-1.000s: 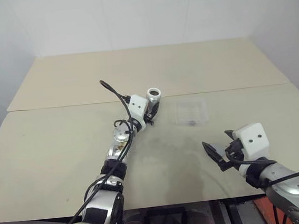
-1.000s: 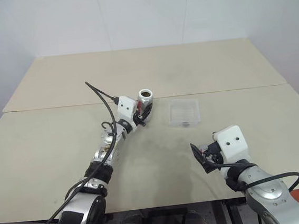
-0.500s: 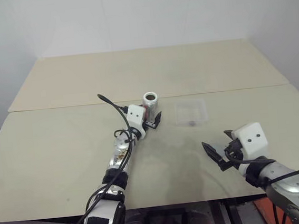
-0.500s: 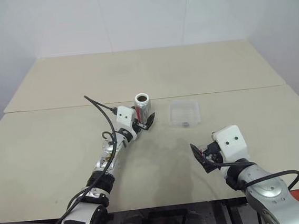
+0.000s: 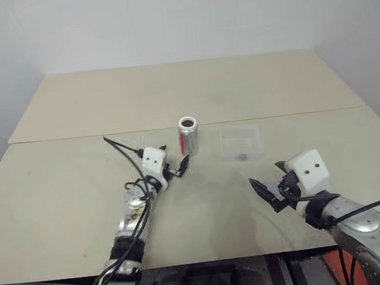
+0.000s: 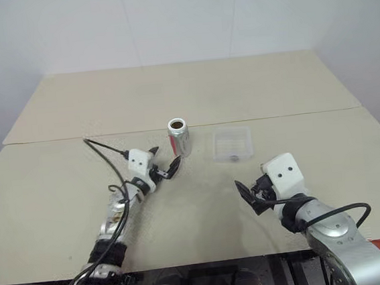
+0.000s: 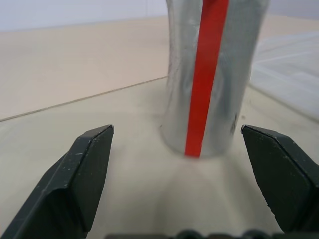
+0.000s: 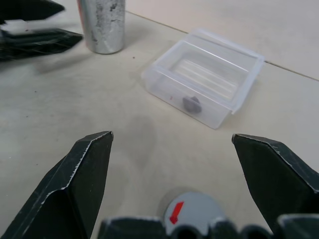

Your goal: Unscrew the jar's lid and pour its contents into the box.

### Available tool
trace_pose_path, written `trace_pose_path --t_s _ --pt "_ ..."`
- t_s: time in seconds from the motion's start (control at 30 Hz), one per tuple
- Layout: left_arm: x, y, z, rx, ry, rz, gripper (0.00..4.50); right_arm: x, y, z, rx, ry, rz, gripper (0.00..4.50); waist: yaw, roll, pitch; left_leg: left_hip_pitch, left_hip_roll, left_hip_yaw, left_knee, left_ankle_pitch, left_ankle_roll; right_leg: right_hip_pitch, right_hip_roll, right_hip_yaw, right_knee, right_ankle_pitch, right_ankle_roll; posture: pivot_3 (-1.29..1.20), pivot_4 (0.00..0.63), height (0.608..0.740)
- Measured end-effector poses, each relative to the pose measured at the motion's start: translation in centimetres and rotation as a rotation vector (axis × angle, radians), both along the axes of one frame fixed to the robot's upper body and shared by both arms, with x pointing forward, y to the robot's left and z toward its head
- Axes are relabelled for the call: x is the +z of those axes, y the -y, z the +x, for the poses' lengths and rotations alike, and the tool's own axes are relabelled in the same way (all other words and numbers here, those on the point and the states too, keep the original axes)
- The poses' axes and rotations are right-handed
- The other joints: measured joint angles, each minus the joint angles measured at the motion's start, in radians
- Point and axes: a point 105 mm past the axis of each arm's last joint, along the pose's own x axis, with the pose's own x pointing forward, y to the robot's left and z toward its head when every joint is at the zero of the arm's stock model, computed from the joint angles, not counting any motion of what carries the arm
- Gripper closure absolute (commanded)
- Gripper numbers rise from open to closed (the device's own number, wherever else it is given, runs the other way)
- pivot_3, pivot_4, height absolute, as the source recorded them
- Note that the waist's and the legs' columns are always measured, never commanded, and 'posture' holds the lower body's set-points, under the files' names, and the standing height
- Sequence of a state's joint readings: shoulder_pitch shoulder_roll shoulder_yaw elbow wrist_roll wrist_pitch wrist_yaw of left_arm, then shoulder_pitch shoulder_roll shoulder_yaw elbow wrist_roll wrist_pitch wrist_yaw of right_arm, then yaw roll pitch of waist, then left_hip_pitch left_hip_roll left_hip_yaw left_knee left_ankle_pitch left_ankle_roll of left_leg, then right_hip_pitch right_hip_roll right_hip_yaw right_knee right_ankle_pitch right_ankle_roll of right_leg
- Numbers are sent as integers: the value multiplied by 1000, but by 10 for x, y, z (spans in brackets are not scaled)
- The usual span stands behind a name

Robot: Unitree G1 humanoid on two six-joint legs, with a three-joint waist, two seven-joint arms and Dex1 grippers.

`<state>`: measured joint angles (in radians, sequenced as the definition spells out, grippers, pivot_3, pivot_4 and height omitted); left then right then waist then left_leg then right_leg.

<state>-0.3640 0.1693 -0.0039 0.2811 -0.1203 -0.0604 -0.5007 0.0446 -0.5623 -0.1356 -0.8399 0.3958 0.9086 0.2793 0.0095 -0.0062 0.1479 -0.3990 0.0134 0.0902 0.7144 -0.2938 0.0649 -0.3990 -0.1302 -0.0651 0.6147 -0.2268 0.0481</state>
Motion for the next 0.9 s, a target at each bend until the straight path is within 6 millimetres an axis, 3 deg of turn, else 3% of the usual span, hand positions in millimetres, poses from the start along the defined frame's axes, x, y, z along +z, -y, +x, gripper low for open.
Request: trace_pose_path --t_s 0.27,0.43,0.57,0.7,0.9 --pt "12 -33 -50 -128 12 81 43 6 17 4 49 -10 -58 0 0 0 0 0 1 1 0 0 0 -2 0 1 -1 0 -1 0 150 740" --pt "34 -55 -94 -321 -17 143 43 17 36 -16 197 -22 -101 0 3 1 0 0 2 1 -1 0 0 -1 0 2 -3 -1 -1 0 150 740" --pt "43 -56 -117 -432 -38 177 43 22 55 -29 313 -52 -159 0 3 1 0 10 2 1 -2 -3 3 8 0 2 -4 -2 -2 0 150 740" --pt "46 -60 -118 -418 -52 184 43 26 66 -36 401 -70 -207 0 2 1 0 14 3 1 -3 -6 7 11 0 3 -3 -1 -3 0 150 740" --pt "37 -53 -115 -392 -74 160 43 26 75 -36 384 -68 -215 0 4 1 0 13 2 2 -3 -2 1 11 0 4 -3 -1 -3 0 150 740"
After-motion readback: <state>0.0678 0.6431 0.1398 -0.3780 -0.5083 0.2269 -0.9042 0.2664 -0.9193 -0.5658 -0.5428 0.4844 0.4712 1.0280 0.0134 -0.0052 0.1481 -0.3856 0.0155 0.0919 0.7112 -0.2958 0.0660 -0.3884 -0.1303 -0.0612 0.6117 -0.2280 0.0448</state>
